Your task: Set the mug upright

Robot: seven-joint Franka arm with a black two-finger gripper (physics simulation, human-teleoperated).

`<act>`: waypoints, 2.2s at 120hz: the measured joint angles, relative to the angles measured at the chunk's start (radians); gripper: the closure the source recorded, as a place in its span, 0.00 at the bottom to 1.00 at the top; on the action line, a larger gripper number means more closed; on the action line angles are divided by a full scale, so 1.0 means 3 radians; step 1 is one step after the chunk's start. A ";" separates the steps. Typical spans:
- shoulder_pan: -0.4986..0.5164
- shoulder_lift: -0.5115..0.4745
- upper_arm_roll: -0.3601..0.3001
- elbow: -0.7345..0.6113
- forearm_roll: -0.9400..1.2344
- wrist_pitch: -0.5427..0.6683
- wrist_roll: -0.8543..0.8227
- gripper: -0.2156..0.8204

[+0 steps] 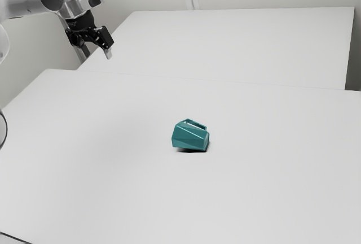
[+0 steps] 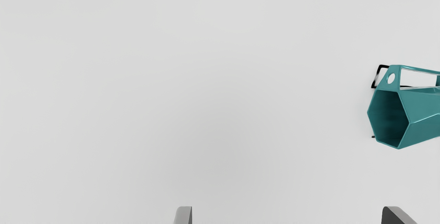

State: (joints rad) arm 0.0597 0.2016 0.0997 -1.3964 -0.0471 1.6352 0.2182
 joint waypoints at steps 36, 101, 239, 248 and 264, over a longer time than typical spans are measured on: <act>-0.0001 -0.0009 -0.0002 -0.0061 -0.0020 -0.0011 -0.0012 0.21; 0.0107 -0.0050 -0.0008 -0.1298 -0.1882 0.0591 0.0436 0.21; -0.0131 0.0535 -0.0314 -0.1963 -0.3583 0.1230 0.1849 0.36; -0.0129 0.0540 -0.0316 -0.1959 -0.3597 0.1241 0.1890 0.56; -0.0144 0.0537 -0.0317 -0.1952 -0.3607 0.1254 0.1954 0.78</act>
State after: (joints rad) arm 0.0166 0.3628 0.0047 -1.9819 -1.1293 2.0114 0.8043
